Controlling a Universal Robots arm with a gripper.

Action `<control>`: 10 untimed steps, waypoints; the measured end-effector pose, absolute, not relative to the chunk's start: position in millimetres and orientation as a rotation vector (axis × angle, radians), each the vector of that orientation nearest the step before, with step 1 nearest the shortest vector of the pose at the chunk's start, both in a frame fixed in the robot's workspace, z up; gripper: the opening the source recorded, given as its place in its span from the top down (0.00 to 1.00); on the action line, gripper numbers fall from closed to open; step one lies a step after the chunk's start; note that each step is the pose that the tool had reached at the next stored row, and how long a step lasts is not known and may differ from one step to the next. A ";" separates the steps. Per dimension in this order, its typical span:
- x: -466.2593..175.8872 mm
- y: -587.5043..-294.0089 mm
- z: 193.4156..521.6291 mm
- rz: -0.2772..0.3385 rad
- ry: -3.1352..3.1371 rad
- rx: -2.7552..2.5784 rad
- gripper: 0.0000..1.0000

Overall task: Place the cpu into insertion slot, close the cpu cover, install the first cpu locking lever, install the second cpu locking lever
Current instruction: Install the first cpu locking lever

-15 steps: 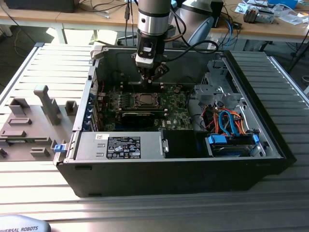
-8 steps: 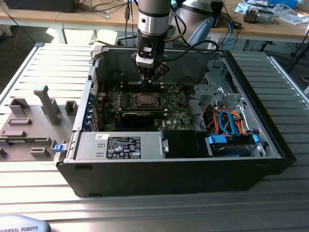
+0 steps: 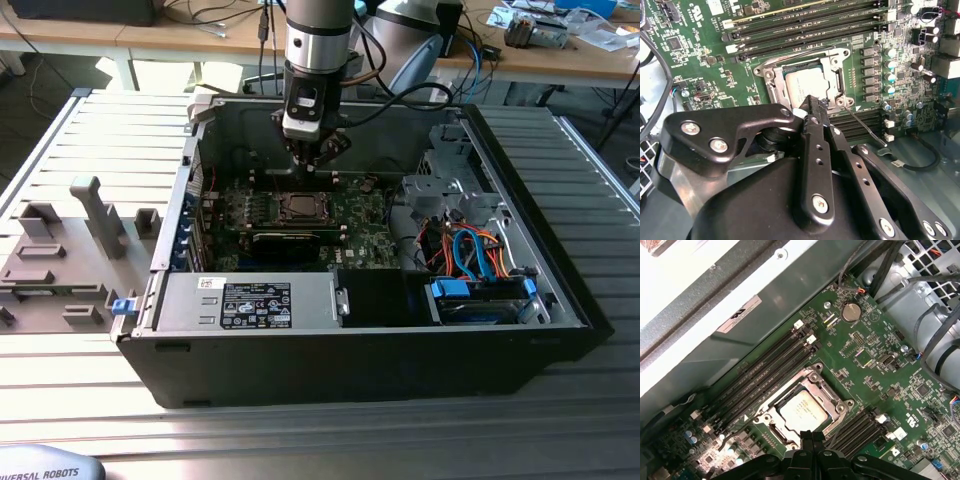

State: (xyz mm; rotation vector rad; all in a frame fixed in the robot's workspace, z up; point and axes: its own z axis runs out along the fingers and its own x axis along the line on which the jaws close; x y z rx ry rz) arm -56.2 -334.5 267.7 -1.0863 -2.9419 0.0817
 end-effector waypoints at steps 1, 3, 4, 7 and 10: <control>-56.2 -334.5 267.7 0.082 -2.942 -1.085 0.89; -56.3 -334.5 267.7 0.082 -2.944 -1.081 0.89; -56.3 -334.5 267.7 0.082 -2.944 -1.080 0.89; -56.3 -334.5 267.7 0.082 -2.946 -1.075 0.89; -56.3 -334.5 267.6 0.082 -2.948 -1.070 0.89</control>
